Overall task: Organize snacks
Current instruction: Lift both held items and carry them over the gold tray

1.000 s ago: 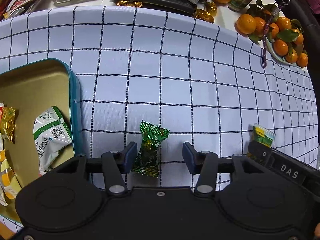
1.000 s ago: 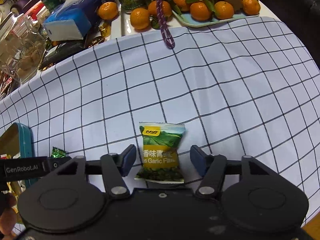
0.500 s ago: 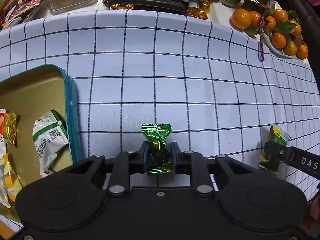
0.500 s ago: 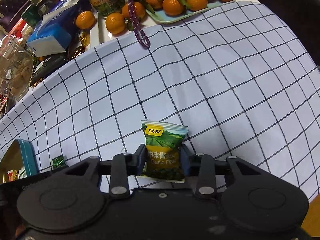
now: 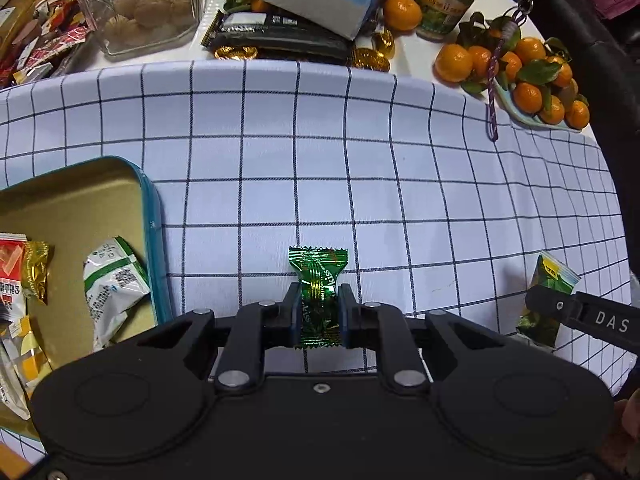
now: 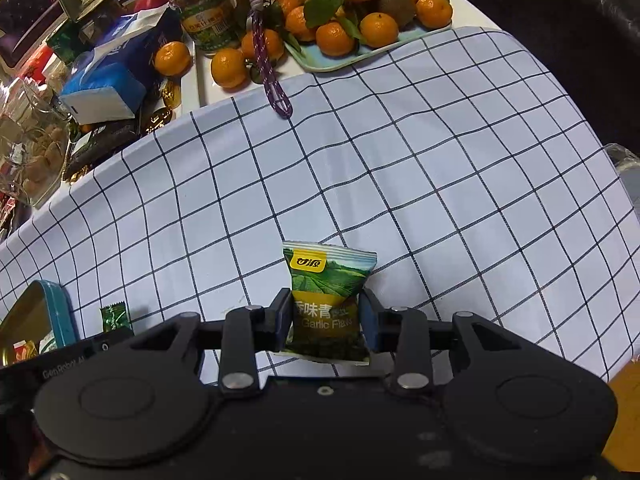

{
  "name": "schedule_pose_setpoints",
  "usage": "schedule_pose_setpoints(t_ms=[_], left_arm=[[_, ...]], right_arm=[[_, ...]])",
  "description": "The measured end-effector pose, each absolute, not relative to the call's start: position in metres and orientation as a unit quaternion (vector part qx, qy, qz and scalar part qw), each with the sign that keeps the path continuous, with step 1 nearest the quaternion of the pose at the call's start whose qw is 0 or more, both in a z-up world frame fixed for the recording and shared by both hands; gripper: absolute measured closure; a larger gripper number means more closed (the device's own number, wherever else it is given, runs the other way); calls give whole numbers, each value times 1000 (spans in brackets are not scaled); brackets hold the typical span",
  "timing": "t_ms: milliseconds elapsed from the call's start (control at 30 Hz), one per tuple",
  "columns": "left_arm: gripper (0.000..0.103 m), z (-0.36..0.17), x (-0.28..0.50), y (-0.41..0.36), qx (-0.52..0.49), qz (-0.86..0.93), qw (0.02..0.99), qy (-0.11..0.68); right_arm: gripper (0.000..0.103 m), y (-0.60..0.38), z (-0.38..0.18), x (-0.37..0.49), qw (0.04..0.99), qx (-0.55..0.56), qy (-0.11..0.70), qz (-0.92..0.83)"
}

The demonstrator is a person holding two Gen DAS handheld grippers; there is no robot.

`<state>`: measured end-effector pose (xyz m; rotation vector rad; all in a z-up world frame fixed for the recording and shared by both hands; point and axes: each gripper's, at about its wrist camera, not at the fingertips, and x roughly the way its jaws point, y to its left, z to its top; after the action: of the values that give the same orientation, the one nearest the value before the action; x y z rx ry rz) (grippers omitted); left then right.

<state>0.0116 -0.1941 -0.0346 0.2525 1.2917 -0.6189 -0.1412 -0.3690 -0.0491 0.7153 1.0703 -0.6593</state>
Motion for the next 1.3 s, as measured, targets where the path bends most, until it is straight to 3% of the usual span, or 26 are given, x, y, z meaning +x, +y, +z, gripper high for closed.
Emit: schedule_pose_setpoints(t_ms=[767, 1300], left_arm=[[80, 28, 62, -70, 57, -181, 825, 532], [80, 21, 99, 24, 20, -54, 838, 543]], right_arm=[[66, -273, 6, -62, 787, 337, 461, -233], [66, -163, 35, -16, 839, 304, 439, -106]])
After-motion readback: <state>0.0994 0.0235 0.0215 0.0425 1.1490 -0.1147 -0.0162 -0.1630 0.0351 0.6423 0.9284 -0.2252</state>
